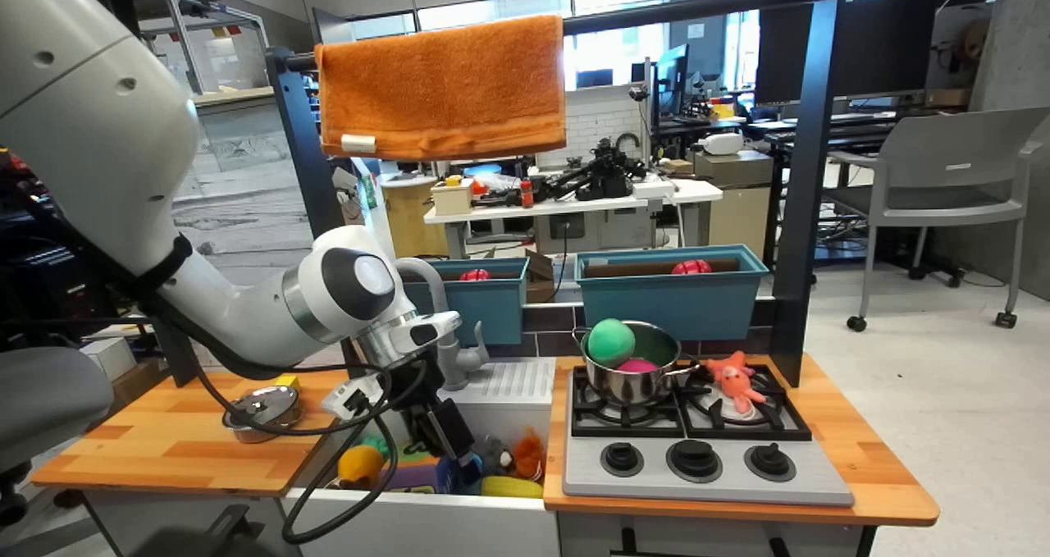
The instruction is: Remove the toy box out of the sink
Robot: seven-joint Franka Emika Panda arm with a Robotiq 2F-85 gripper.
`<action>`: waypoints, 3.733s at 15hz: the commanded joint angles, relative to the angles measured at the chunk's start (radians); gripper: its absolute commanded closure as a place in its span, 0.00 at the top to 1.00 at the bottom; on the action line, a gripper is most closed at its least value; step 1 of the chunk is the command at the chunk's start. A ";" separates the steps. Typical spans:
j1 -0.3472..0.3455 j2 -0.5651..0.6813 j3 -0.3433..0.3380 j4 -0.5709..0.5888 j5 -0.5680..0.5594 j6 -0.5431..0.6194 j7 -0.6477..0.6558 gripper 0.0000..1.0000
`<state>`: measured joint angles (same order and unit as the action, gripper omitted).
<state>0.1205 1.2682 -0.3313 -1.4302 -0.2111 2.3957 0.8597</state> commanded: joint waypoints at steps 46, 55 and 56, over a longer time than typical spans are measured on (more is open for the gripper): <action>-0.029 -0.079 0.073 -0.064 0.160 0.151 -0.410 0.00; 0.064 -0.388 0.072 -0.422 0.121 0.061 -0.394 0.01; 0.066 -0.414 0.074 -0.450 0.119 0.058 -0.397 0.01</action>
<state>0.1796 0.9606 -0.2633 -1.7543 -0.0757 2.4454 0.4848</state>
